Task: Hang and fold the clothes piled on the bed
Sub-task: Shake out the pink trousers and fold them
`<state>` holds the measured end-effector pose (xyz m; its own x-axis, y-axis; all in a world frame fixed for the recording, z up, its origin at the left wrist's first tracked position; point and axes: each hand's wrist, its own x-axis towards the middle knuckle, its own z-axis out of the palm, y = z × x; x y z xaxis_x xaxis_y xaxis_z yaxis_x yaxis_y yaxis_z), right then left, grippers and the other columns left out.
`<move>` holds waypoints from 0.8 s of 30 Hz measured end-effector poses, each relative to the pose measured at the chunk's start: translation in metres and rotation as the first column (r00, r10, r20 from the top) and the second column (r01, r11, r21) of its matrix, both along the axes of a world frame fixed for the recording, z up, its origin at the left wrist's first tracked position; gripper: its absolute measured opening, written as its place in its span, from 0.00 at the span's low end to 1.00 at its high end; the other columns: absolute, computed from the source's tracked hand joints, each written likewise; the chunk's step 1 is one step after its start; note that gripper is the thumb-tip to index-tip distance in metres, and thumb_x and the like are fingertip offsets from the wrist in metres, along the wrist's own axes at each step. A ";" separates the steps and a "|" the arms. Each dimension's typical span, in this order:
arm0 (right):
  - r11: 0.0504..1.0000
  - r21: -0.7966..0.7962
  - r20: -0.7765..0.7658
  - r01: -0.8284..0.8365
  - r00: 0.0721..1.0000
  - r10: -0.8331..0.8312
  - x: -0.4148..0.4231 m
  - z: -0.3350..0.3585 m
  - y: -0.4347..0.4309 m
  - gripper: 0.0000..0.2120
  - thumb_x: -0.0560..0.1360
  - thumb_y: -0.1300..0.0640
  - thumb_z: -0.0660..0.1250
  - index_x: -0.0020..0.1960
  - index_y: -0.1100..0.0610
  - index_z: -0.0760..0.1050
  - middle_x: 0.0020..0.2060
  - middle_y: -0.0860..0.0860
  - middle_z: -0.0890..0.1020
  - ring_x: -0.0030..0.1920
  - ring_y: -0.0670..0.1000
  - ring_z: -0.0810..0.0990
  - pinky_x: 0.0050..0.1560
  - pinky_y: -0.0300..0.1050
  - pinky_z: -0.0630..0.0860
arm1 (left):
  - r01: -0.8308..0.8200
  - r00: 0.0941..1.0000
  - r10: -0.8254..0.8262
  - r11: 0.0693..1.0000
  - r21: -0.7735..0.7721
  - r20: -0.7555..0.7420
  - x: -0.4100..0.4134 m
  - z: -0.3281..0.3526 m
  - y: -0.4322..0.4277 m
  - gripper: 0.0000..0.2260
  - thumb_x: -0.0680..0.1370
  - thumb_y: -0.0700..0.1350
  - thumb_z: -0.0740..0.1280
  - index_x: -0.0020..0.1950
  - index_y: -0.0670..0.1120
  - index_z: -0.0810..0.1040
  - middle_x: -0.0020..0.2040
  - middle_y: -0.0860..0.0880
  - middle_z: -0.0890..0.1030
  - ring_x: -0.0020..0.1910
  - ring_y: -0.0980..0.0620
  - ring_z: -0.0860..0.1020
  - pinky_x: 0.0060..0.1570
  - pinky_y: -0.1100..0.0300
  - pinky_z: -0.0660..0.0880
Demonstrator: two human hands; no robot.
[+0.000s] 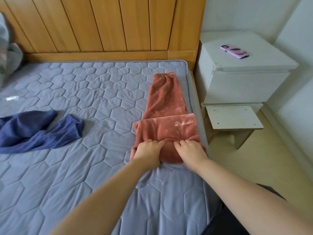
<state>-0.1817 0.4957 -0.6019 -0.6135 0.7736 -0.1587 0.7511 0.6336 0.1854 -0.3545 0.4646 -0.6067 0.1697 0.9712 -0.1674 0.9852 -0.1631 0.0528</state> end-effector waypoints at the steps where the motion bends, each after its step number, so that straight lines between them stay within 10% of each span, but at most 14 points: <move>1: 0.999 -0.046 -0.033 0.012 0.999 -0.014 -0.002 0.015 0.002 0.21 0.63 0.61 0.73 0.55 0.56 0.76 0.45 0.54 0.81 0.44 0.56 0.82 0.41 0.47 0.75 | 0.014 1.000 -0.013 0.999 -0.045 0.018 -0.004 0.013 0.009 0.27 0.68 0.50 0.71 0.66 0.57 0.70 0.54 0.52 0.80 0.53 0.47 0.78 0.46 0.56 0.73; 8: 0.848 -0.509 0.013 0.146 0.987 -0.162 0.003 0.090 -0.004 0.08 0.67 0.64 0.63 0.38 0.50 0.73 0.38 0.49 0.77 0.46 0.55 0.77 0.39 0.40 0.68 | 0.156 0.974 -0.029 0.804 -0.575 0.224 -0.011 0.069 0.024 0.16 0.62 0.45 0.72 0.49 0.45 0.78 0.45 0.46 0.80 0.46 0.46 0.78 0.49 0.52 0.76; 15: 0.657 -0.706 0.281 0.265 0.956 -0.083 -0.001 0.119 -0.013 0.17 0.61 0.68 0.70 0.50 0.65 0.79 0.41 0.54 0.80 0.36 0.53 0.76 0.28 0.36 0.69 | 0.275 0.870 0.299 0.366 -0.889 0.393 -0.009 0.067 0.007 0.17 0.56 0.36 0.68 0.44 0.41 0.80 0.35 0.48 0.84 0.34 0.52 0.82 0.40 0.62 0.79; 19: 0.740 -0.629 0.125 0.238 0.971 -0.205 0.006 0.128 0.009 0.13 0.59 0.68 0.67 0.43 0.62 0.79 0.33 0.52 0.77 0.32 0.53 0.74 0.28 0.38 0.64 | 0.227 0.823 0.355 0.509 -0.830 0.443 -0.022 0.085 0.026 0.26 0.53 0.45 0.72 0.50 0.41 0.81 0.46 0.40 0.83 0.42 0.44 0.81 0.52 0.51 0.77; 24: 0.878 -0.428 -0.226 0.213 0.916 -0.332 0.005 0.125 0.054 0.06 0.66 0.63 0.63 0.39 0.53 0.70 0.40 0.52 0.79 0.42 0.56 0.79 0.37 0.42 0.74 | 0.085 0.831 0.259 0.815 -0.573 0.492 -0.044 0.137 0.066 0.27 0.56 0.49 0.73 0.54 0.47 0.80 0.45 0.50 0.82 0.42 0.53 0.80 0.44 0.62 0.77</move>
<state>-0.1769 0.5495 -0.4769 -0.4510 0.8286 -0.3317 0.8859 0.3705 -0.2790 -0.3984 0.5307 -0.4693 0.3158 0.7490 -0.5825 0.7756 0.1498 0.6132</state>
